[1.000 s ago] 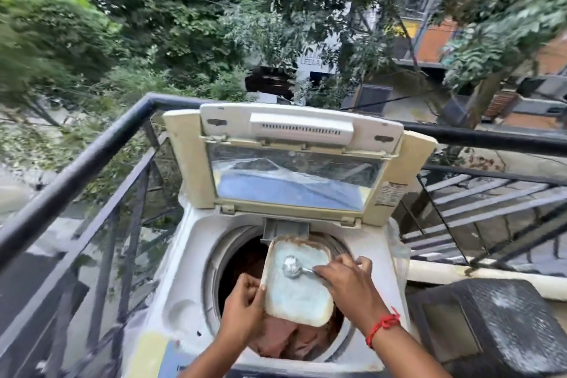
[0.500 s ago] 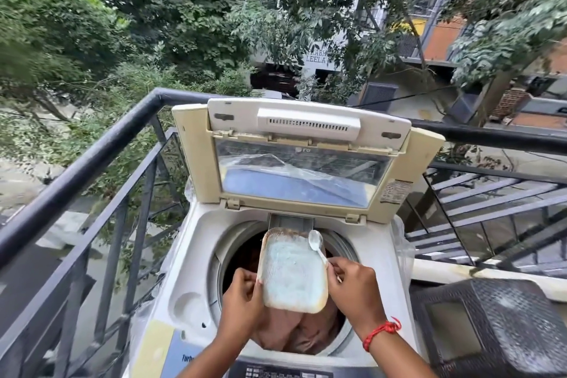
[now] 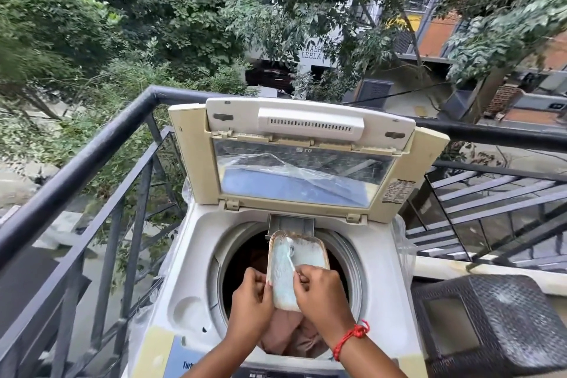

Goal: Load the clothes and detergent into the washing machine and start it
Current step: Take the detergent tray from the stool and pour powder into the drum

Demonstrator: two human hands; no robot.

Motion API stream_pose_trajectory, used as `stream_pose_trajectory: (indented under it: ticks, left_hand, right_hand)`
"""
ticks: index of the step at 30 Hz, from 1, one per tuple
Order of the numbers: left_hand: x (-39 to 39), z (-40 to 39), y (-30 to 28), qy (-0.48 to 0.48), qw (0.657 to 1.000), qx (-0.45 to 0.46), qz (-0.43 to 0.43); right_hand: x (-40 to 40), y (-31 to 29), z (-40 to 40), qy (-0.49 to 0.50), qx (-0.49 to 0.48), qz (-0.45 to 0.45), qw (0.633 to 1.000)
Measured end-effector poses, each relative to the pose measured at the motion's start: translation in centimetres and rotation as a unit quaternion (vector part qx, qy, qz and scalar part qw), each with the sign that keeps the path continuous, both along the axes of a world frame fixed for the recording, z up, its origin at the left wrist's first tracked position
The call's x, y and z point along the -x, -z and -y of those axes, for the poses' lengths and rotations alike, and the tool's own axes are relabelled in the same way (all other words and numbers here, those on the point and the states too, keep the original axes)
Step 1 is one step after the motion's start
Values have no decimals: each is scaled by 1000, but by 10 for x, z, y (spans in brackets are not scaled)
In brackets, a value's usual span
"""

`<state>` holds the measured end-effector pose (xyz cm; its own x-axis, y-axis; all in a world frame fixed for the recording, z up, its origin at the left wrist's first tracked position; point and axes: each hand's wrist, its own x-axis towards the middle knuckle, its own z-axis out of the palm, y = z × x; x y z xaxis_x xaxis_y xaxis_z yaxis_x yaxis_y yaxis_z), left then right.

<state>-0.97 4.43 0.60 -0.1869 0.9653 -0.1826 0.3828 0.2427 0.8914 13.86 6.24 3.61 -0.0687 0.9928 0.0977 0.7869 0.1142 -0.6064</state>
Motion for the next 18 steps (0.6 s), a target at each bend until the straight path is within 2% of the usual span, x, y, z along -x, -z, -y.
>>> stream_pose_trajectory:
  ticks: [4,7,9,13,15,18]
  left_hand:
    - [-1,-2,0,7,1000,10,-2]
    - [1,-5,0,4,1000,16,1]
    - [2,-8,2,4,1000,21,4]
    - [6,-11,7,-1,999,28,18]
    - [9,-13,10,-6,999,41,27]
    - [14,-15,15,-26,997,69,32]
  right_hand:
    - [3,5,1,1,23,-62,998]
    - [2,9,0,44,76,-143,986]
    - [0,12,-3,91,146,-239,956]
    - [-4,14,-8,151,243,-421,861]
    - [-6,14,-10,170,271,-464,826]
    - [-9,14,-14,185,291,-489,801]
